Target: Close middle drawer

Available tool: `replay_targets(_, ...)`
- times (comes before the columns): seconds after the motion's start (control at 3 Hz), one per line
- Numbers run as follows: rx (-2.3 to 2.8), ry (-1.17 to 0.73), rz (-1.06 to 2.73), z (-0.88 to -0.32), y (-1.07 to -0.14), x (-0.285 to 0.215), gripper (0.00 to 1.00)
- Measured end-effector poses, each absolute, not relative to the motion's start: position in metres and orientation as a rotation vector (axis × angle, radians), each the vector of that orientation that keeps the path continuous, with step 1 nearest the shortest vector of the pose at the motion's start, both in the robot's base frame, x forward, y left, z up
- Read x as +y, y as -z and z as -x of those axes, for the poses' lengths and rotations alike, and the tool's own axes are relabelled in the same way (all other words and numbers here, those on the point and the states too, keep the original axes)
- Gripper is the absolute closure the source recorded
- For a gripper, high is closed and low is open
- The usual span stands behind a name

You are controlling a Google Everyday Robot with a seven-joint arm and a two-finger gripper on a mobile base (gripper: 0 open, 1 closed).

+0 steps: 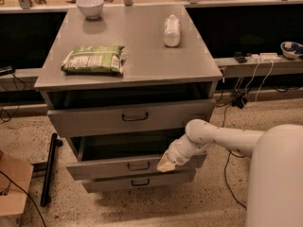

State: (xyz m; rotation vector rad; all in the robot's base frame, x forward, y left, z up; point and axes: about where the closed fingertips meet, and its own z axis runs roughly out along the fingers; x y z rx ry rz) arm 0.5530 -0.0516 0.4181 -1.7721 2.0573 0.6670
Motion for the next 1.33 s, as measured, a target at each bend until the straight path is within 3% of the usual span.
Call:
replay_targets(1.0,2.038,-0.653,1.766,-0.5603,-0.4186,-0.0516,0.0)
replay_targets(1.33,2.038,-0.653,1.766,-0.5603,-0.4186,-0.0516,0.0)
